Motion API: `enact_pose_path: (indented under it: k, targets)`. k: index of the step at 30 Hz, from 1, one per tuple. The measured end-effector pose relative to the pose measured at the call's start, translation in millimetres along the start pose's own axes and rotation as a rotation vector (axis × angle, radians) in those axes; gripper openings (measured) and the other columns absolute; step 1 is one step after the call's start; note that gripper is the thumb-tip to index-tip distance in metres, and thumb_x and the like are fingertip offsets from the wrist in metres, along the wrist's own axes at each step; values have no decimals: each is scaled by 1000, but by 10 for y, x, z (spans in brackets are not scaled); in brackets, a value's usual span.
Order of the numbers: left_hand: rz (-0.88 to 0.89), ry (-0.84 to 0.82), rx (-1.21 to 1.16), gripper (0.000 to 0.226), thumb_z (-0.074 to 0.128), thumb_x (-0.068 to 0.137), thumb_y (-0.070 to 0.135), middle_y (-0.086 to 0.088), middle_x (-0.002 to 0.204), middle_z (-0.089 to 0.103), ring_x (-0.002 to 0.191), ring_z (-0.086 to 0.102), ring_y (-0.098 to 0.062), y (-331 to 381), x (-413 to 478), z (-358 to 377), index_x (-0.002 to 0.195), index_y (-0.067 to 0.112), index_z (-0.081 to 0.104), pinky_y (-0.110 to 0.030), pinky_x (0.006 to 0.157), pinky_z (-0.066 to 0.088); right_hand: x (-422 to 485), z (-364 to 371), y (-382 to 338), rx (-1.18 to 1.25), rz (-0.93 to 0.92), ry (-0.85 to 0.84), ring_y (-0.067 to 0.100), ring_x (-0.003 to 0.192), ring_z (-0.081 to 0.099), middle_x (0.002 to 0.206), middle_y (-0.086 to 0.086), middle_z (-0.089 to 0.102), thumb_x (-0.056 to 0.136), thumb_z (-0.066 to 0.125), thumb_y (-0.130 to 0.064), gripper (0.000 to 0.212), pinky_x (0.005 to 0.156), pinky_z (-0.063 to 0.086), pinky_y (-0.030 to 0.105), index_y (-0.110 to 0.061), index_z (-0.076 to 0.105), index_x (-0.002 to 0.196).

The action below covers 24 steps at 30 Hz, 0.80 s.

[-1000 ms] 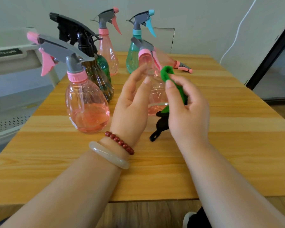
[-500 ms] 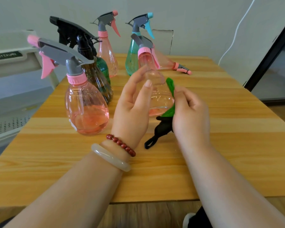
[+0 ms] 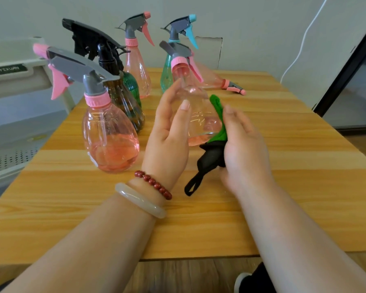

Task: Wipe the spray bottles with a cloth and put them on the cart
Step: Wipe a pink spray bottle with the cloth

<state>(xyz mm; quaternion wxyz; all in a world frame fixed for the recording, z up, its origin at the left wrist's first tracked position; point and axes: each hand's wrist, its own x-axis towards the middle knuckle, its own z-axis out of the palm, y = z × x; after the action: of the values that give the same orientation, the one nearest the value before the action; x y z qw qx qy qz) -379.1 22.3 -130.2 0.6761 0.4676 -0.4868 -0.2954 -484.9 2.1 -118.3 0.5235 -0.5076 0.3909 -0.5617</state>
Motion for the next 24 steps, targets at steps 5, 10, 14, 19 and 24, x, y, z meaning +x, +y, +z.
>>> enact_pose_path:
  k: [5, 10, 14, 19, 24]
  targets:
    - [-61, -64, 120, 44, 40, 104, 45, 41, 126, 42, 111, 35, 33, -39, 35, -47, 148, 46, 36, 1, 95, 30, -17, -49, 45, -359, -310, 70, 1, 108, 61, 116, -12, 69, 101, 54, -27, 18, 93, 47, 18, -36, 64, 113]
    - [-204, -71, -55, 41, 59, 88, 49, 28, 130, 59, 126, 53, 2, -56, 94, -72, 128, 57, 53, -44, 109, 44, 4, -97, 97, -538, -585, 28, 3, 110, 60, 118, -7, 67, 100, 55, -18, 26, 94, 44, 12, -15, 66, 123]
    - [-245, -36, -119, 44, 51, 88, 53, 14, 125, 65, 115, 65, -20, -31, 97, -61, 131, 44, 55, -62, 94, 52, -35, -6, 172, -584, -788, -139, 13, 128, 54, 131, 4, 63, 99, 55, -10, 29, 109, 41, 28, -5, 64, 127]
    - [-158, 23, -103, 57, 58, 81, 60, 11, 136, 60, 126, 58, -15, -34, 57, -53, 135, 43, 51, -51, 105, 47, -50, 33, 102, -410, -458, 19, -13, 109, 57, 112, -23, 66, 104, 49, -22, 22, 89, 41, 4, -31, 63, 118]
    - [-123, 30, -83, 58, 57, 84, 57, 10, 137, 60, 124, 60, -14, -46, 51, -28, 139, 42, 48, -51, 103, 48, -63, 10, 79, -406, -479, -30, -12, 116, 54, 121, -20, 63, 104, 47, -21, 26, 94, 40, 5, -26, 63, 124]
